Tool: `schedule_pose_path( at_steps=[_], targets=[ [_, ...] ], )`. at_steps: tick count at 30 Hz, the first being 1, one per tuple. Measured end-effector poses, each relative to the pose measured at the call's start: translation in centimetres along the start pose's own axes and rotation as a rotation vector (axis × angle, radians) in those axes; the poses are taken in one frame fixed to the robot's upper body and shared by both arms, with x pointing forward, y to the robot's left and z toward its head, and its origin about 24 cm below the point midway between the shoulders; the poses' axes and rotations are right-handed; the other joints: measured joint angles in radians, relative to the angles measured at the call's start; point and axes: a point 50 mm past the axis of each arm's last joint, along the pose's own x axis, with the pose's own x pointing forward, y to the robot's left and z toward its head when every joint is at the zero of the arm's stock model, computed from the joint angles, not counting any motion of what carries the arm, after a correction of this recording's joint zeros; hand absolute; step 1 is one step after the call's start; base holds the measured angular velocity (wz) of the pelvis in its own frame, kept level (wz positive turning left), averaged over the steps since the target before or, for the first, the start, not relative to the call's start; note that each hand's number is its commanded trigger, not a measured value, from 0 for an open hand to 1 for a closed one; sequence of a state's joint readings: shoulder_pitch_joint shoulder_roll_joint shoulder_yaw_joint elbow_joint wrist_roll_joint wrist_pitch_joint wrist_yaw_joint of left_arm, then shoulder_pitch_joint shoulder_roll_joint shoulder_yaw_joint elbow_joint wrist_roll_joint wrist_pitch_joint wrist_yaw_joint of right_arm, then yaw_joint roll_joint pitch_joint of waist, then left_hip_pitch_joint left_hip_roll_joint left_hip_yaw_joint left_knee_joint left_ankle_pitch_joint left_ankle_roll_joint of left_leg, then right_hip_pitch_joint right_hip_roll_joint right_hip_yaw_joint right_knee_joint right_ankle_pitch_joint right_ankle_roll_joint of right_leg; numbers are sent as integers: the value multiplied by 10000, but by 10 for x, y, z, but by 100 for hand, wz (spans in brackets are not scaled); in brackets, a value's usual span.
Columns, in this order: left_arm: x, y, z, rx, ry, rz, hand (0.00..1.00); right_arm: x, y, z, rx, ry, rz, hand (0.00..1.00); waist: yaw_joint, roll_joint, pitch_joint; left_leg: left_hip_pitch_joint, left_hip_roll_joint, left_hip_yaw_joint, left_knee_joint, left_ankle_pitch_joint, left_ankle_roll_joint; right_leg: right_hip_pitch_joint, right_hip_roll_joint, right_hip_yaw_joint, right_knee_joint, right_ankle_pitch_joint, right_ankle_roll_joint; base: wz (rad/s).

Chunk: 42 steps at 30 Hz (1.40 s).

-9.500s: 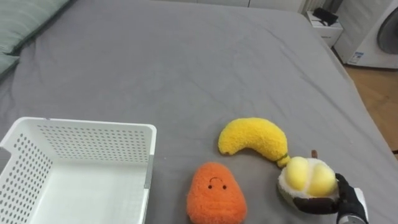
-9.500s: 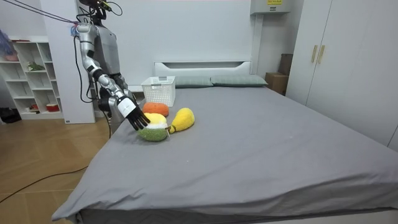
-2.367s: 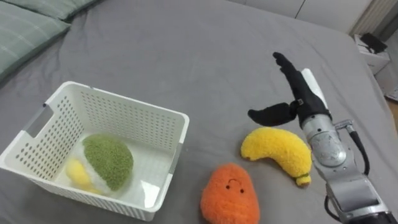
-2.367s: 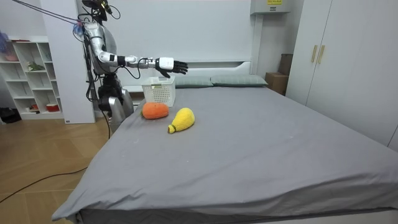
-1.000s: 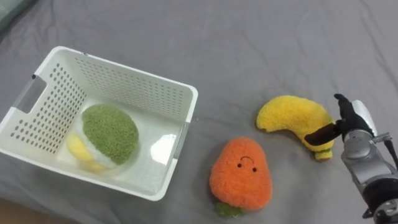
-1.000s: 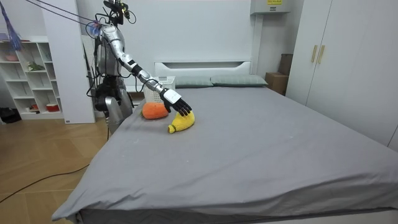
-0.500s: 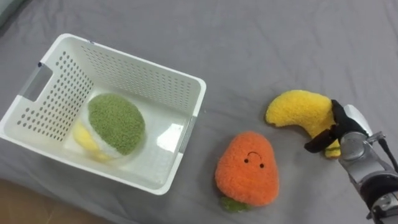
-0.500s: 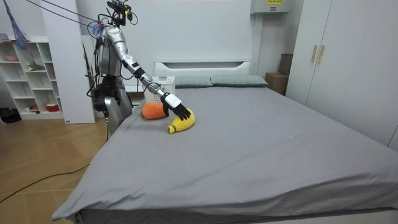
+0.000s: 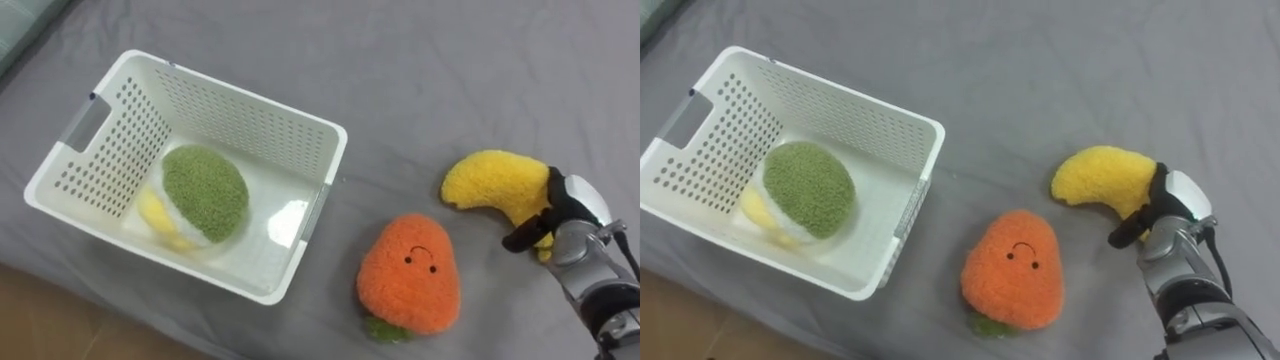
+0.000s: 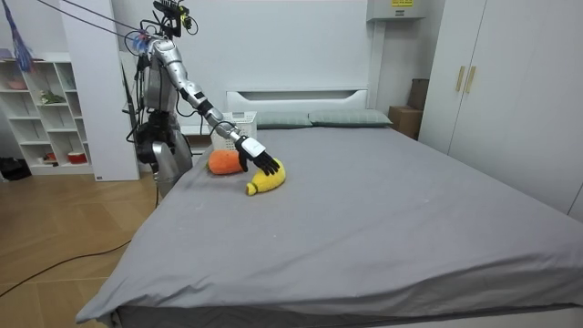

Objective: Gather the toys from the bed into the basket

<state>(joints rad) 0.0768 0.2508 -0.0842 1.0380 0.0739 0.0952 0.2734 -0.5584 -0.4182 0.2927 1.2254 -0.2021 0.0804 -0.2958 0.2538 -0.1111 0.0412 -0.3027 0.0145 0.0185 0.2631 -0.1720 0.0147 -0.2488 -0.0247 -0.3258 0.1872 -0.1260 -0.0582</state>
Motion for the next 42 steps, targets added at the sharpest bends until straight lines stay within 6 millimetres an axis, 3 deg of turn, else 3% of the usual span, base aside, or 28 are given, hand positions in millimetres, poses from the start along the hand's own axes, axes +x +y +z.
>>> schedule_pose_path(
  at_steps=[3,10,30,38,42],
  targets=[
    [-1,-2,-2,159,91,-47,0,0,-2,-4,-33,148,-358,100,-3,42,-9,-50,-12,-53,58,0,0,-6,-11,-57,14,3,-3,6],
    [0,-1,4,143,-71,-46,0,5,-35,-21,-20,407,-1427,100,5,286,-19,-255,-73,-228,43,78,26,-123,-55,-186,10,48,3,7],
    [0,-3,5,78,-201,-300,0,5,-36,-25,-68,550,-1551,100,-48,394,-34,-547,-117,-373,59,236,15,-339,-98,-346,33,83,-31,3],
    [-1,-8,6,343,-346,-424,0,5,-38,-25,375,543,-1603,100,-80,555,-75,-438,-109,-349,-7,258,6,-336,-105,-345,139,87,-35,-1],
    [-3,-8,4,343,-414,-449,0,6,-38,-22,468,373,-1592,100,-267,565,-83,-285,-116,-306,-151,327,7,-260,-127,-324,153,87,-35,0]
  ],
)
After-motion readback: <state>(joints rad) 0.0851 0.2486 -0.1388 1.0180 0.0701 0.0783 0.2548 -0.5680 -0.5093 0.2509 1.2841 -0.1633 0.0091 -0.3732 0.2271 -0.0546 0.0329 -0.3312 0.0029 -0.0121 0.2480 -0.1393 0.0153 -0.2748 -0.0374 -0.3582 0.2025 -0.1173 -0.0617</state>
